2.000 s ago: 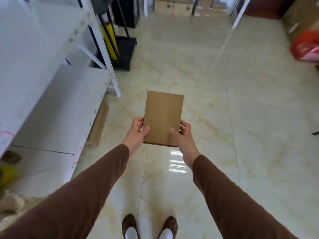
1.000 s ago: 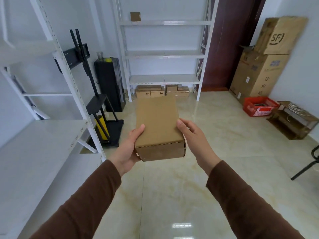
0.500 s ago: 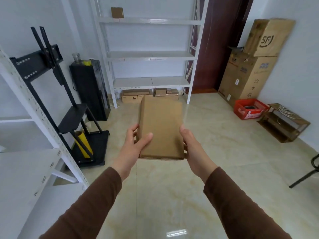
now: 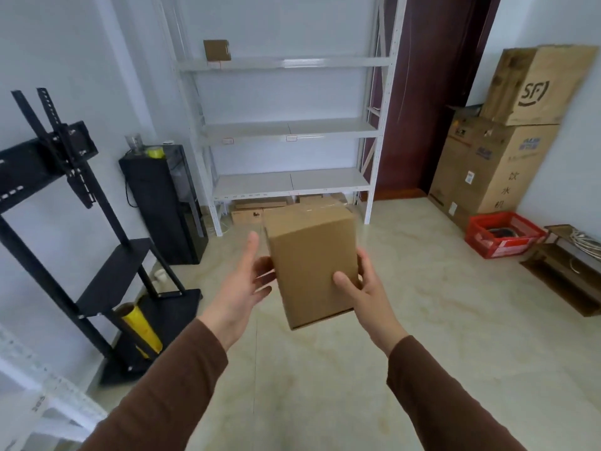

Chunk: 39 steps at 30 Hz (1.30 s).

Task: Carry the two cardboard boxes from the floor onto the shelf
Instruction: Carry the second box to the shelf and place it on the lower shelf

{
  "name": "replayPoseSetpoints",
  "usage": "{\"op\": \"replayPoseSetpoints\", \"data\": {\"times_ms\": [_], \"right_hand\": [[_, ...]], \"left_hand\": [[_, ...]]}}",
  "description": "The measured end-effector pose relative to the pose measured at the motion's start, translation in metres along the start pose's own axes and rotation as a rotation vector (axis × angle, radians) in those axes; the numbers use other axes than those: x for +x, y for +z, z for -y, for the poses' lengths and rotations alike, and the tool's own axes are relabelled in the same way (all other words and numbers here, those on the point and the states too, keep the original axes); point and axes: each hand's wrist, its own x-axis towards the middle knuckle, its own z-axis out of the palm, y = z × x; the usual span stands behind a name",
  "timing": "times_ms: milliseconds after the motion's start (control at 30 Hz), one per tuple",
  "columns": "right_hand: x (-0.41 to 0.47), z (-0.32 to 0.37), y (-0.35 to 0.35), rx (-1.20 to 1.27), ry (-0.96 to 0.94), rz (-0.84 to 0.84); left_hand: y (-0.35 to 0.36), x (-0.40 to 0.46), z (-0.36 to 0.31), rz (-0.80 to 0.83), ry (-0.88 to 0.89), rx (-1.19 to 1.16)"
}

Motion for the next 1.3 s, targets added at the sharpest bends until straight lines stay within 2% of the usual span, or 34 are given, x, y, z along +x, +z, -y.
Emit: {"op": "replayPoseSetpoints", "data": {"times_ms": [167, 233, 300, 367, 500, 600, 700, 833, 967, 1133, 1300], "right_hand": [[0.089, 0.000, 0.004, -0.479, -0.305, 0.131], [0.120, 0.006, 0.011, -0.611, -0.357, 0.141], [0.149, 0.005, 0.017, -0.640, -0.335, 0.136], [0.179, 0.002, 0.024, -0.517, -0.248, 0.097], [0.257, -0.007, 0.034, -0.035, 0.041, 0.081], [0.320, -0.025, 0.040, -0.054, 0.045, 0.080], [0.377, -0.047, 0.037, -0.145, -0.013, 0.014], [0.433, -0.061, 0.022, -0.193, -0.056, -0.047], [0.491, -0.078, 0.013, -0.243, -0.139, 0.043], [0.597, -0.112, 0.014, -0.149, -0.175, 0.089], [0.711, -0.124, 0.028, 0.136, -0.015, 0.031]], "left_hand": [[-0.023, 0.080, -0.002, 0.022, -0.098, -0.446], [-0.031, 0.111, 0.005, 0.000, -0.109, -0.553], [-0.035, 0.143, 0.010, -0.028, -0.094, -0.555], [-0.036, 0.179, 0.013, -0.082, -0.031, -0.478], [-0.036, 0.257, 0.010, -0.192, 0.172, -0.169], [-0.034, 0.318, 0.000, -0.199, 0.276, 0.000], [-0.029, 0.372, -0.014, -0.150, 0.302, 0.040], [-0.023, 0.435, -0.046, -0.012, 0.186, -0.069], [-0.031, 0.507, -0.068, 0.081, 0.101, -0.203], [-0.033, 0.611, -0.070, -0.029, 0.117, -0.165], [-0.036, 0.718, -0.084, -0.143, 0.193, -0.072]]}}
